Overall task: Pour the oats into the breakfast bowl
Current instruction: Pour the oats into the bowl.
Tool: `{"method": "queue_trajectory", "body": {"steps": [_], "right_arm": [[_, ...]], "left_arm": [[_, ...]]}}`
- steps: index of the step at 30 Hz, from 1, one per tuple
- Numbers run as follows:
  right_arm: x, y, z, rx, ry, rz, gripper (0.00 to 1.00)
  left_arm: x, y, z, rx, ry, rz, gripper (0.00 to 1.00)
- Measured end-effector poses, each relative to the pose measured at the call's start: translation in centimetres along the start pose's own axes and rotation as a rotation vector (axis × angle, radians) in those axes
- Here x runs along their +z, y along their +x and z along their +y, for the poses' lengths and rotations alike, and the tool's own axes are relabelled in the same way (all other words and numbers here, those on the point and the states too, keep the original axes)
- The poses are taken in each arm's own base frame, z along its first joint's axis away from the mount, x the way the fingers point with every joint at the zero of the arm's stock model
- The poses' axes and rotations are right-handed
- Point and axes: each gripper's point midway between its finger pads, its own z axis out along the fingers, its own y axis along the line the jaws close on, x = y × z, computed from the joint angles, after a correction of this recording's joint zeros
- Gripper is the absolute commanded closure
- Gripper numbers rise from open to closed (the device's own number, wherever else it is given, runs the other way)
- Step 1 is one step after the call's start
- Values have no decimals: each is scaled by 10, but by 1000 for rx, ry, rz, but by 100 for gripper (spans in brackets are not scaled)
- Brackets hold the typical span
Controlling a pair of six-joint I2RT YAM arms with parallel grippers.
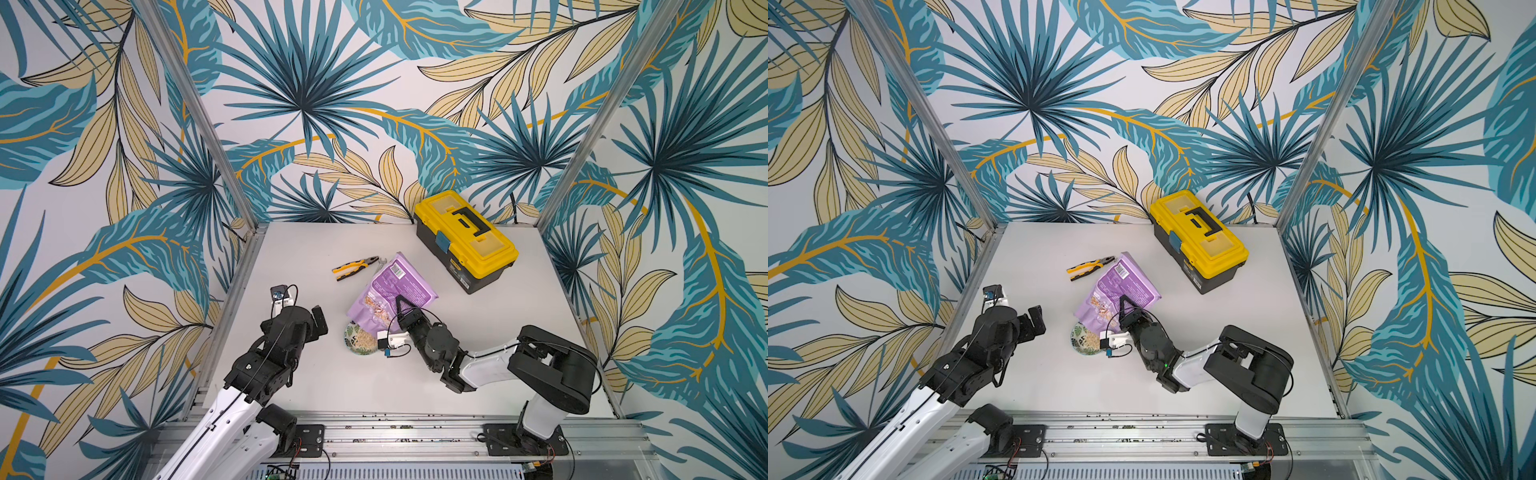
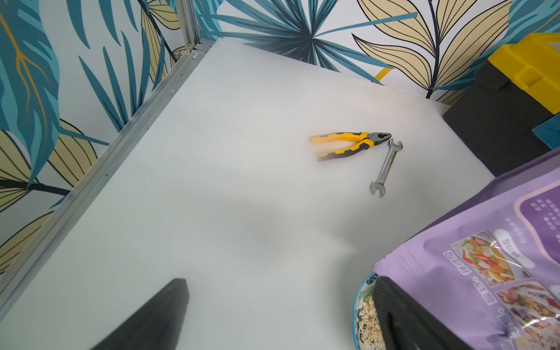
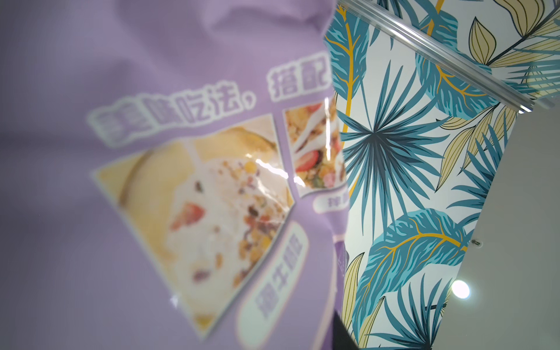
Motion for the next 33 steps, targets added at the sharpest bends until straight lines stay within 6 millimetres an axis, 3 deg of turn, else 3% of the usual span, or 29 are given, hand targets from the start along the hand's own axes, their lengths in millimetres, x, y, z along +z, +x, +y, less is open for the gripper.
{"method": "queue_trajectory", "body": {"steps": [33], "right_arm": [[-11, -14, -9, -58, 62, -67, 100]], "left_arm": [[0, 0, 0, 1, -1, 2, 0]]}}
